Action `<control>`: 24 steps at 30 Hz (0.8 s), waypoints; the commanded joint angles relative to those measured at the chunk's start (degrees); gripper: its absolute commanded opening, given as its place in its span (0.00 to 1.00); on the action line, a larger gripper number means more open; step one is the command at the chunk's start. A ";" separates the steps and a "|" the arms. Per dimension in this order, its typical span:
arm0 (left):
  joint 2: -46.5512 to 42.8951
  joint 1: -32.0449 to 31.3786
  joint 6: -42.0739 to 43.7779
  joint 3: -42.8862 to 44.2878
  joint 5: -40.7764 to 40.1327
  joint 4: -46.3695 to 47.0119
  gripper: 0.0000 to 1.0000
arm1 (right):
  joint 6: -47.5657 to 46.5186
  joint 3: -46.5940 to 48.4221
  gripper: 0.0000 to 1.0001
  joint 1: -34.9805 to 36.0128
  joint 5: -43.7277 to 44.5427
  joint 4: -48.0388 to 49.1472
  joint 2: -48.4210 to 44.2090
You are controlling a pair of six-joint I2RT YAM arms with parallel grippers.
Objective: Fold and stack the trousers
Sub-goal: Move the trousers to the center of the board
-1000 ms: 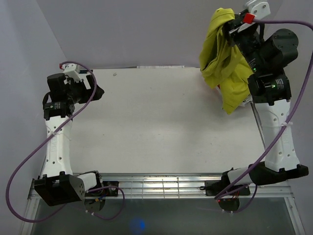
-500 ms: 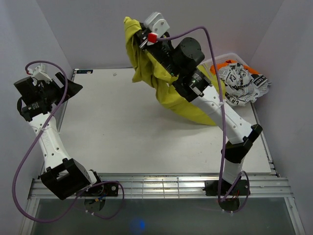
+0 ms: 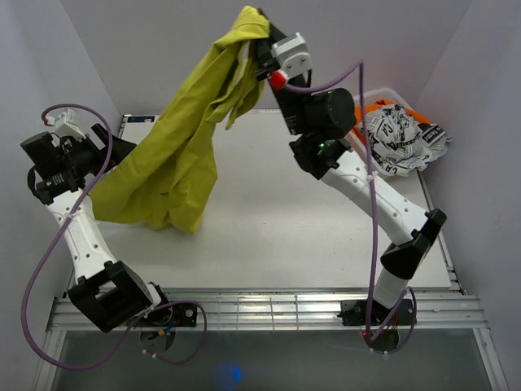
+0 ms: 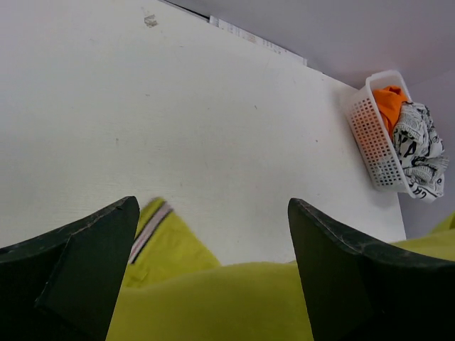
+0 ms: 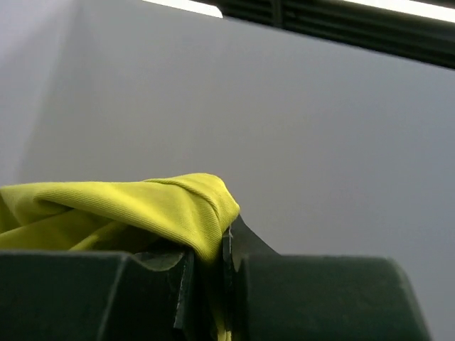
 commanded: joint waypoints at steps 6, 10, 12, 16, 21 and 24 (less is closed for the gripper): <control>-1.11 0.30 16.37 -3.63 6.54 -1.14 0.98 | 6.49 -33.52 0.08 -30.52 2.75 -6.45 -24.92; 2.23 0.30 23.76 -3.37 10.14 -6.42 0.98 | 2.62 -50.32 0.08 -32.64 -1.82 -19.01 -28.29; 3.20 0.30 29.73 -3.10 12.25 -10.45 0.98 | 2.88 -56.75 0.08 -32.73 -3.24 -25.70 -29.08; 2.59 -0.14 43.17 -3.81 12.88 -19.24 0.98 | 6.04 -60.90 0.08 -32.73 -5.70 -34.40 -29.96; 0.04 -5.40 58.82 -8.63 8.23 -29.62 0.98 | 7.45 -61.16 0.08 -32.73 -6.93 -42.31 -32.42; -3.90 -16.90 62.27 -15.30 0.24 -27.89 0.95 | 6.93 -61.34 0.08 -32.73 -5.09 -43.46 -33.56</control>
